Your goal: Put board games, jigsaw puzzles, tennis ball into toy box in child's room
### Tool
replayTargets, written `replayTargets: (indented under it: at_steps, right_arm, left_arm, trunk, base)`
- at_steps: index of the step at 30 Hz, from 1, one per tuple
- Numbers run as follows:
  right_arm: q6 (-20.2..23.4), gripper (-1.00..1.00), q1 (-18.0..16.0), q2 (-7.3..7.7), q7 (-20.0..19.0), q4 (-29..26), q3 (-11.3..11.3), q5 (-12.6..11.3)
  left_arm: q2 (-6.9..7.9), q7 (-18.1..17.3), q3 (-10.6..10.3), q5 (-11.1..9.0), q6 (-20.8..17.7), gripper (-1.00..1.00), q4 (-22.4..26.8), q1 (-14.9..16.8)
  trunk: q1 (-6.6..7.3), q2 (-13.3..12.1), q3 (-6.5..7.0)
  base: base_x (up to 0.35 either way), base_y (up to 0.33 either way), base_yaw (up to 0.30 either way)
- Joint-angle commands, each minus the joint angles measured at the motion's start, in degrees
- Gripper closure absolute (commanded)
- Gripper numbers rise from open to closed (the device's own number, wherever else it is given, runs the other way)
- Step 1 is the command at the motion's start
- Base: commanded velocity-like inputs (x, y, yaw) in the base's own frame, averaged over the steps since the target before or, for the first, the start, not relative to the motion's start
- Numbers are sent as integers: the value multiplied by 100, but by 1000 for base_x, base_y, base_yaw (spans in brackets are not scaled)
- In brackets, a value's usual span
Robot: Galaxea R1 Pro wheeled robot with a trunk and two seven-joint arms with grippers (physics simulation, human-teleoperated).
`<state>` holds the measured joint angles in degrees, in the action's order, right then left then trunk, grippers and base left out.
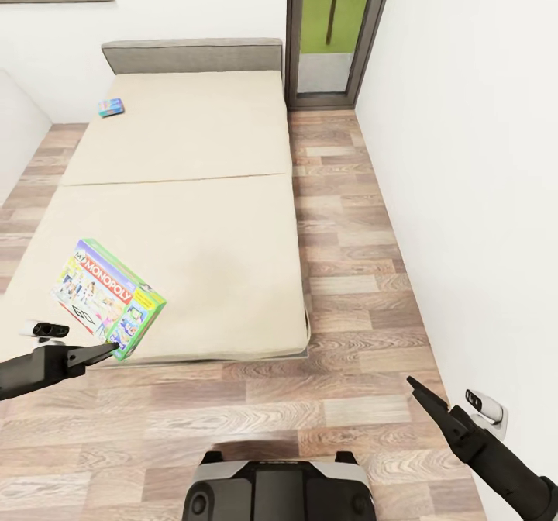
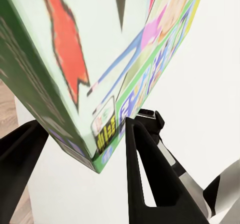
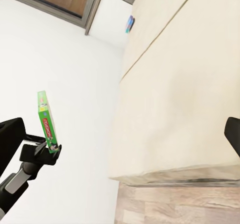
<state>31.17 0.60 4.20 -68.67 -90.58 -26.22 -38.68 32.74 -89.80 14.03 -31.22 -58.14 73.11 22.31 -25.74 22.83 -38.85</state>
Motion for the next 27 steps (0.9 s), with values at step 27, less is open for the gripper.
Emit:
replayTargets:
  at_steps: [27]
  right_arm:
    - [45,-100,2,2,50,-12,-2,-34]
  left_arm:
    - [-4,-20,-25,2,-57,100,1,1]
  trunk:
    - [-4,8,230]
  base:
    - [2,16,0]
